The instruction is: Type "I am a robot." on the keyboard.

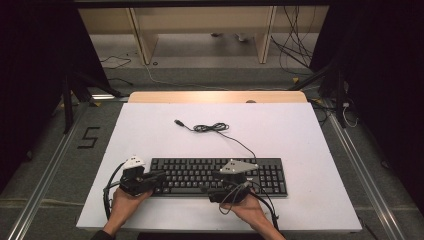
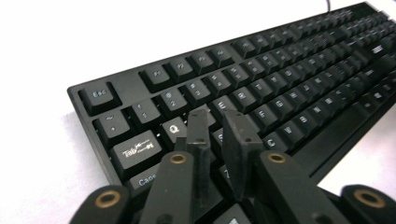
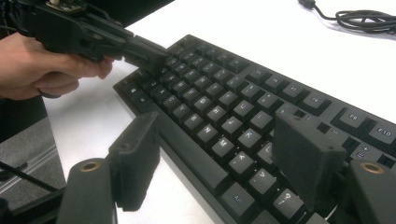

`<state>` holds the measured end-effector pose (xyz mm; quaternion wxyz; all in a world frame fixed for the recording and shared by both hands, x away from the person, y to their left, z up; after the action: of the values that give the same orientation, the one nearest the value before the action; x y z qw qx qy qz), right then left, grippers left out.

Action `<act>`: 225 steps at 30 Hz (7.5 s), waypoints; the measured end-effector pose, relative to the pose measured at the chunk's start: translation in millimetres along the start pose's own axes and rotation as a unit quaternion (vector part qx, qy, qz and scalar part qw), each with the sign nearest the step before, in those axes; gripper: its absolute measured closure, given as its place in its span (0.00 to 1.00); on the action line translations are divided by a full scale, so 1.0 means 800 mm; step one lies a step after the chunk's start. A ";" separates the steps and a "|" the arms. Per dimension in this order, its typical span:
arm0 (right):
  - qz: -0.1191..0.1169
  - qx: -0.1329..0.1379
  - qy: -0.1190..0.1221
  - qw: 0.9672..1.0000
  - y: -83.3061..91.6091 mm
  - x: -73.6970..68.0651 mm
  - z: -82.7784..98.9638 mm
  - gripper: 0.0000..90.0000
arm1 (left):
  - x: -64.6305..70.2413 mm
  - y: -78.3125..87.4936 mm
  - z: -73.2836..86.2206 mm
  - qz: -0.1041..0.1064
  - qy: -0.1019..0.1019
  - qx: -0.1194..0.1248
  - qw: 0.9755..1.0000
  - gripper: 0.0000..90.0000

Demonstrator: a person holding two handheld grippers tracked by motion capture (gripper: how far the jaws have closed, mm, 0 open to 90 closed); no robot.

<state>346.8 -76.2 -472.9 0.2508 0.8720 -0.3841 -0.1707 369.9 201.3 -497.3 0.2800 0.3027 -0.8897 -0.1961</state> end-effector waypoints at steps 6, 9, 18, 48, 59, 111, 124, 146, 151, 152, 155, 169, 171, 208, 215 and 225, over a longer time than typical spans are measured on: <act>-0.002 0.001 0.002 1.000 -0.001 -0.001 0.000 0.37 | 0.005 0.009 -0.004 0.016 0.005 0.024 1.000 0.69; -0.004 0.000 0.000 1.000 -0.003 -0.002 0.000 0.37 | 0.007 0.011 -0.004 0.022 0.006 0.030 0.999 0.59; -0.009 -0.005 0.006 1.000 -0.011 -0.009 0.001 0.43 | 0.019 0.019 -0.008 0.040 -0.009 0.063 0.997 0.42; -0.018 -0.052 0.022 0.998 -0.039 -0.023 0.012 1.00 | 0.034 0.025 -0.008 0.055 -0.028 0.087 0.994 0.35; -0.014 -0.062 0.027 0.998 -0.046 -0.024 0.016 1.00 | 0.036 0.025 -0.008 0.055 -0.032 0.088 0.994 0.32; -0.001 -0.027 -0.018 0.999 -0.012 0.005 0.005 0.49 | 0.019 0.005 -0.020 0.022 -0.005 0.052 0.998 0.46; 0.010 -0.017 -0.017 1.000 -0.005 0.010 0.003 0.43 | 0.019 -0.030 -0.033 0.028 -0.027 -0.004 0.999 0.81; 0.017 -0.004 -0.014 1.000 0.007 0.011 0.003 0.39 | 0.017 -0.062 -0.036 0.015 -0.033 -0.056 0.998 0.99; 0.018 -0.005 -0.014 1.000 0.008 0.011 0.003 0.38 | 0.014 -0.064 -0.035 0.013 -0.031 -0.060 0.998 0.99; 0.018 -0.004 -0.014 1.000 0.008 0.011 0.003 0.38 | 0.013 -0.065 -0.034 0.010 -0.034 -0.061 0.998 0.99; 0.018 -0.004 -0.014 1.000 0.008 0.011 0.003 0.38 | 0.013 -0.066 -0.032 0.010 -0.034 -0.067 0.997 0.99; 0.021 0.000 -0.015 1.000 0.008 0.013 0.002 0.38 | 0.016 -0.053 -0.036 0.018 -0.033 -0.036 0.999 0.95; 0.021 0.001 -0.015 1.000 0.008 0.014 0.001 0.38 | 0.017 -0.047 -0.038 0.020 -0.033 -0.027 0.999 0.94; 0.047 -0.030 -0.007 0.998 -0.032 0.029 -0.013 0.96 | 0.028 0.004 -0.019 0.049 -0.004 0.044 0.998 0.34; 0.056 -0.042 -0.011 0.997 -0.042 0.033 -0.014 1.00 | 0.029 0.008 -0.015 0.051 -0.010 0.049 0.997 0.33; 0.065 -0.052 -0.010 0.996 -0.053 0.036 -0.014 1.00 | 0.031 0.011 -0.012 0.054 -0.019 0.053 0.997 0.32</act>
<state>395.5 -69.7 -490.6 0.3028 0.8292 -0.4328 -0.1828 355.6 189.8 -476.2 0.2569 0.2651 -0.9190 -0.1386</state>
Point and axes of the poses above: each handheld gripper's, and its own axes: y roughly backward along the jaws, z roughly out of its underside, x roughly to its right, the point moved 3 cm from there along -y, roughly forward along the jaws, and after that the axes turned 12 degrees about z, right-handed, at the moved point
